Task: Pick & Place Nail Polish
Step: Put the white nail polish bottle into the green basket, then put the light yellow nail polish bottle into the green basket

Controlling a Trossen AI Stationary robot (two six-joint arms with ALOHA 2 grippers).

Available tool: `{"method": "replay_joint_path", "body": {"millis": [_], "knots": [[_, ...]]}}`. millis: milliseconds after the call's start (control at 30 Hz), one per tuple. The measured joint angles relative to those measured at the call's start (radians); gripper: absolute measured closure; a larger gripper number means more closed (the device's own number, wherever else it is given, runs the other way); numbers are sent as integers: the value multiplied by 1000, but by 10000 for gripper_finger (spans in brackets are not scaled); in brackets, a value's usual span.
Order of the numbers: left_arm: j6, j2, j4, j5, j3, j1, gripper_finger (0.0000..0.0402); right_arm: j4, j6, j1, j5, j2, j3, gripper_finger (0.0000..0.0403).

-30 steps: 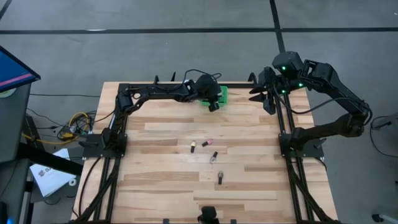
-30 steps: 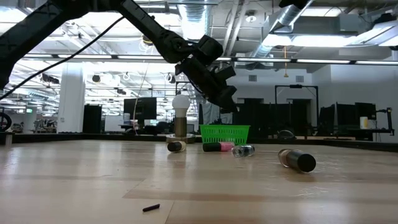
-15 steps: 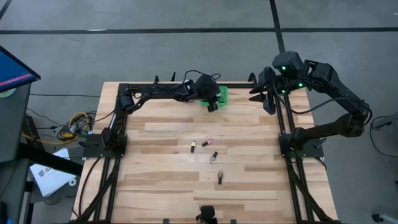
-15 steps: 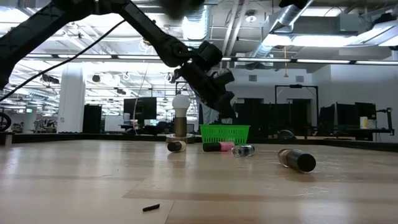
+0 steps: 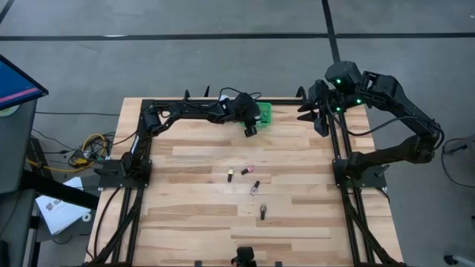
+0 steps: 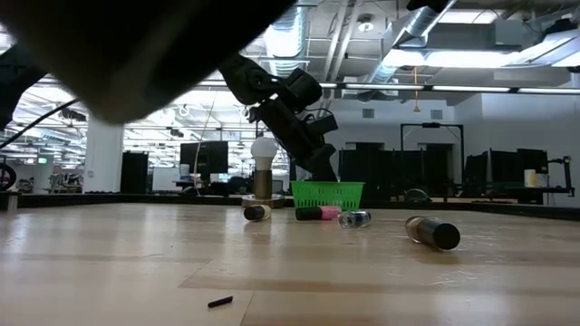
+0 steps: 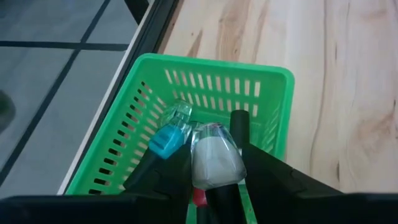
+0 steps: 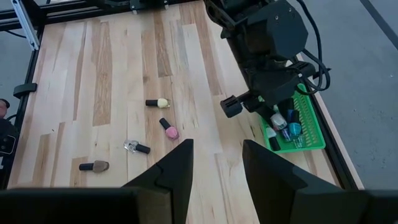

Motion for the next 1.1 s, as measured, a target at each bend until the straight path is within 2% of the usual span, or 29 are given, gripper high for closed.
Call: {"method": "replay_joint_path", "body": {"millis": [467,633,700,867,1100], "knots": [[-3,-8,14,-18,0,-1,196,-2,-3,0,0,0,0,272],[-10,-119,28,-35,-1,-30,173,1,-3,0,0,0,0,272],[-35,-182,21,-71,-5,-58,168,1,-3,0,0,0,0,272],[-196,-342,-172,-195,-7,-170,160,1,-3,0,0,0,0,272],[-587,-438,-547,-471,-9,-413,160,1,-3,0,0,0,0,272]]}}
